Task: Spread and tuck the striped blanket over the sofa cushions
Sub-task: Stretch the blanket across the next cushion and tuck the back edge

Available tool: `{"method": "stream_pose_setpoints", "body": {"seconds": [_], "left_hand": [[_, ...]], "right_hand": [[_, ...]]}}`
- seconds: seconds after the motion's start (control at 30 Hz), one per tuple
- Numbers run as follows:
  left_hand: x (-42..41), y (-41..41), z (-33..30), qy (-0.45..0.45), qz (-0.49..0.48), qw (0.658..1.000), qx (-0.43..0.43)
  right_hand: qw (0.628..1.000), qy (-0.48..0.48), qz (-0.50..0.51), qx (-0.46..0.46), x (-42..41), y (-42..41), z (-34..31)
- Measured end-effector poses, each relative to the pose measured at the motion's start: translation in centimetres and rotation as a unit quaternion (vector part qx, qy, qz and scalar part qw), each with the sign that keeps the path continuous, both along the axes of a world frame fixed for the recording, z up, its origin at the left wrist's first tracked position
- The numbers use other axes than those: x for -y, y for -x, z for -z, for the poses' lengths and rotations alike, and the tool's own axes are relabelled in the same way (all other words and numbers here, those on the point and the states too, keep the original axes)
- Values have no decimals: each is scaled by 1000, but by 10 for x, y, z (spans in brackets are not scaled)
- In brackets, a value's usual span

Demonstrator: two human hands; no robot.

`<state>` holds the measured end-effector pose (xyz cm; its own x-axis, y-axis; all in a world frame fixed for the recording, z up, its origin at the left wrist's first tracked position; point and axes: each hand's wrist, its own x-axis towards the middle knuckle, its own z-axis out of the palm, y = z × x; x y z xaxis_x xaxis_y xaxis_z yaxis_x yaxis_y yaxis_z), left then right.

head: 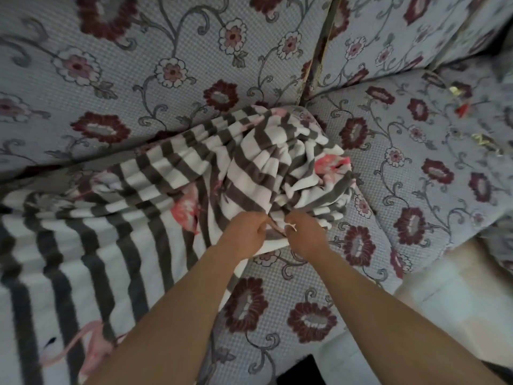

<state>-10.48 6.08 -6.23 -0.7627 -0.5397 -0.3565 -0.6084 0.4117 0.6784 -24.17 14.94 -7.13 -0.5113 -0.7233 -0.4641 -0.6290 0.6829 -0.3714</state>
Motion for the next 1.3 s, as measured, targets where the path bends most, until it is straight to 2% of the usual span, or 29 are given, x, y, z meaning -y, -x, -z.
{"method": "stream_pose_setpoints", "body": {"seconds": [0.07, 0.13, 0.23, 0.3, 0.4, 0.47, 0.53, 0.6, 0.67, 0.7, 0.8, 0.93, 1.0, 1.13, 1.2, 1.3], "left_hand": [[-4, 36, 7, -32, 44, 998, -10], [-10, 75, 17, -50, 79, 996, -2], [-5, 117, 37, 44, 95, 994, 35], [-2, 146, 56, 108, 85, 985, 104], [-4, 173, 72, 155, 46, 963, 216], [-8, 186, 73, 161, 16, 956, 244], [-5, 199, 74, 158, -8, 955, 249], [3, 200, 72, 120, -39, 968, 215], [11, 198, 62, 32, -132, 983, 120], [16, 197, 53, -15, -189, 979, 77], [32, 202, 14, -95, -341, 935, -12], [56, 213, -36, -176, -496, 845, -92], [67, 217, -55, -237, -519, 809, -140], [71, 223, -80, -305, -526, 767, -206], [67, 222, -87, -329, -532, 747, -223], [66, 212, -89, -320, -535, 750, -222]], "right_hand": [[996, 19, 87, -16, -2, 34, 13], [991, -3, 126, -40, -4, 70, 28], [984, -14, 175, -42, -1, 103, 42], [978, -25, 206, -30, 0, 132, 53], [964, -45, 258, 55, 1, 163, 67], [947, -56, 295, 118, 5, 179, 73], [940, -56, 307, 136, 10, 194, 76], [920, 46, 337, 193, 16, 205, 78], [871, 132, 374, 290, 22, 210, 69], [850, 164, 379, 328, 26, 212, 63], [827, 205, 341, 398, 38, 219, 39], [788, 216, 291, 498, 52, 227, 8], [761, 170, 273, 563, 57, 229, -5], [681, 87, 255, 681, 64, 230, -35], [684, 116, 228, 683, 69, 228, -47], [732, 182, 225, 617, 72, 230, -59]]}}
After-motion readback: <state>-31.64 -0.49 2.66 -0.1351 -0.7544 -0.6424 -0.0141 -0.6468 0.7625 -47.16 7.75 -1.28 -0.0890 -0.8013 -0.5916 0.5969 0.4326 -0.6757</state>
